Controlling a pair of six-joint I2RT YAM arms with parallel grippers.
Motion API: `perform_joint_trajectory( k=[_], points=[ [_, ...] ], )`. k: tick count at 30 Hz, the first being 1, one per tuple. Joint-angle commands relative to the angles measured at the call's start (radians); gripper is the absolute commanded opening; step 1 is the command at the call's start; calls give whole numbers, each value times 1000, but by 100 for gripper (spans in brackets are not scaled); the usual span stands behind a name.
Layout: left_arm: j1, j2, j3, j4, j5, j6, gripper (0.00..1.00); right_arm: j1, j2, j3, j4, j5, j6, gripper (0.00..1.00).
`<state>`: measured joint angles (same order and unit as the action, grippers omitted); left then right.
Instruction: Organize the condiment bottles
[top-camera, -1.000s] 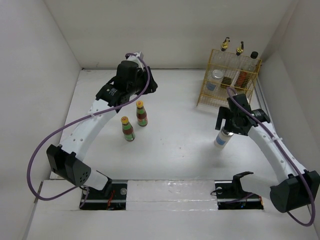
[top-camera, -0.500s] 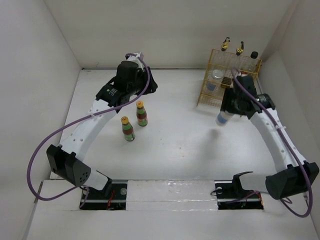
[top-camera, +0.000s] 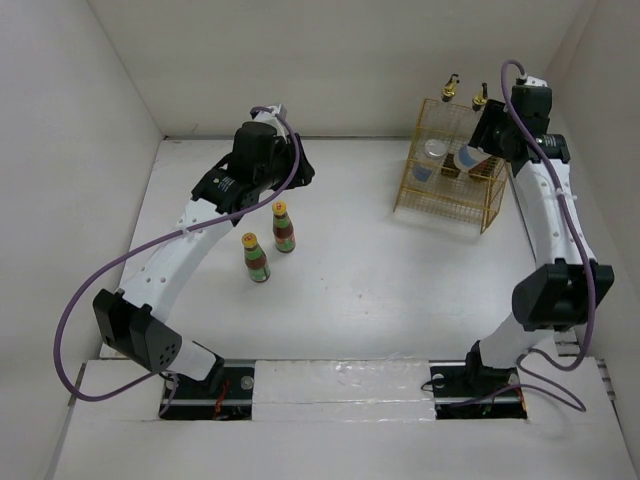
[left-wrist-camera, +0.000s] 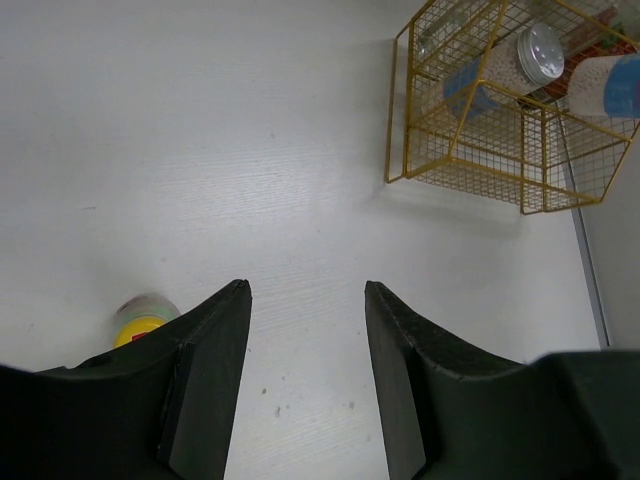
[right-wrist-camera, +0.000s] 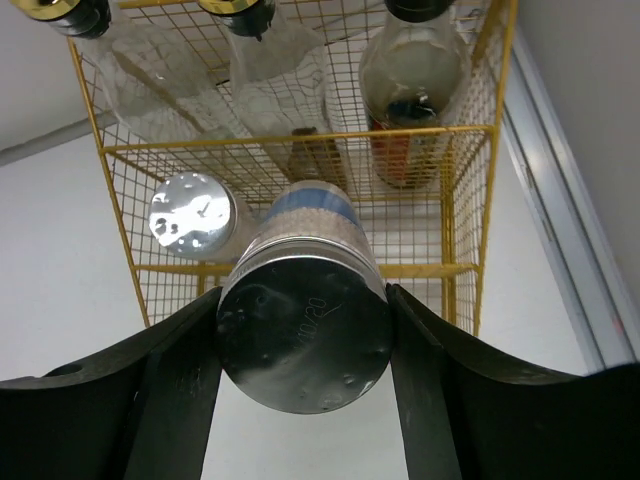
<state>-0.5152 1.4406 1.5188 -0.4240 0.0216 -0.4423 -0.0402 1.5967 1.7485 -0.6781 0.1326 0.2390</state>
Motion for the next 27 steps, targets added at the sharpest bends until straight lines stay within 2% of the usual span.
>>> perform_joint_trajectory(
  k=[1,8,17,22,27],
  points=[
    [1,-39,34,10,-21,17,45,-24,35,104,134,-66,-9,35],
    [1,-39,34,10,-32,17,45,-24,101,157,153,-47,-9,34],
    [1,-39,34,10,-32,17,45,-15,223,86,127,-25,-49,34],
    [1,-39,34,10,-32,17,45,-15,284,86,127,-25,-58,41],
    [1,-39,34,10,-32,17,45,3,351,124,95,-25,-58,62]
  ],
)
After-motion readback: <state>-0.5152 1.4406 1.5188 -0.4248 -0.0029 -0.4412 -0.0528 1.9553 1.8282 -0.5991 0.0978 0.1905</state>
